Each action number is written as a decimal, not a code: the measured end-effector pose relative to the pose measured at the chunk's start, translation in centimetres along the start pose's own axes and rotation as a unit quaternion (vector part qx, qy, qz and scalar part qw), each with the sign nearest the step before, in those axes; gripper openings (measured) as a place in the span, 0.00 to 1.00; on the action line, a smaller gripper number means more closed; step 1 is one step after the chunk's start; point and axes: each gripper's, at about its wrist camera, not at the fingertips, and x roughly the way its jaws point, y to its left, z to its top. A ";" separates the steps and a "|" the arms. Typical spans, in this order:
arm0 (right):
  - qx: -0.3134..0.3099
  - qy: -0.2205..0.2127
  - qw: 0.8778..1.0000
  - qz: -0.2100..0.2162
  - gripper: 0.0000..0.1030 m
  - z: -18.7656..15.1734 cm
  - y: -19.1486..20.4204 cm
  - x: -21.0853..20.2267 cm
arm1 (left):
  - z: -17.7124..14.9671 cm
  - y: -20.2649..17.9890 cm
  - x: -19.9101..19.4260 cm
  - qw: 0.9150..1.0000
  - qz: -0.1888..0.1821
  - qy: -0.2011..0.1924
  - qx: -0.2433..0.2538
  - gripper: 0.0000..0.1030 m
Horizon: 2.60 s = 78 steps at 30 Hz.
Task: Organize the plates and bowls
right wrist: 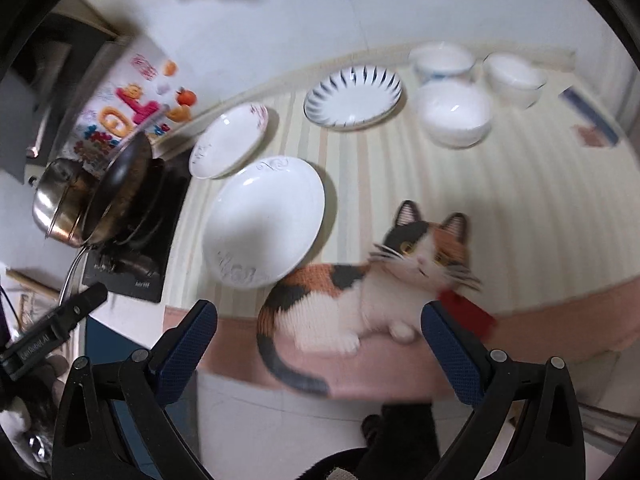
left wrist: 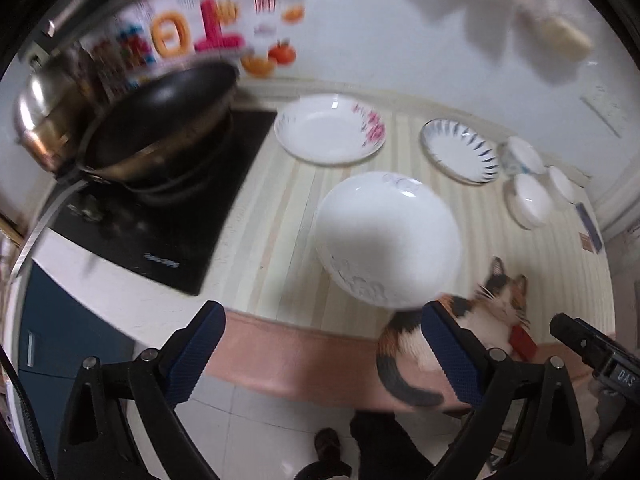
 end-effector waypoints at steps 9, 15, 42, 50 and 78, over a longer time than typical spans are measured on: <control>0.017 0.104 0.994 0.018 0.90 9.0 -2.2 16.0 | 6.1 0.1 13.2 0.994 -0.040 0.094 -0.034 0.92; 0.013 0.147 0.988 0.047 0.70 11.2 -1.5 21.7 | 7.4 0.1 18.6 0.987 -0.049 0.148 -0.034 0.82; -0.017 0.164 0.984 0.062 0.20 12.0 -3.0 20.1 | 6.0 -3.3 17.6 0.986 -0.065 0.152 -0.002 0.38; 0.013 0.146 0.988 0.040 0.20 10.2 -8.2 15.2 | 4.7 -9.0 15.3 0.985 -0.098 0.140 0.034 0.38; 0.070 0.136 0.988 0.016 0.20 8.0 -17.1 13.3 | 2.0 -17.9 17.2 0.977 -0.087 0.166 0.099 0.38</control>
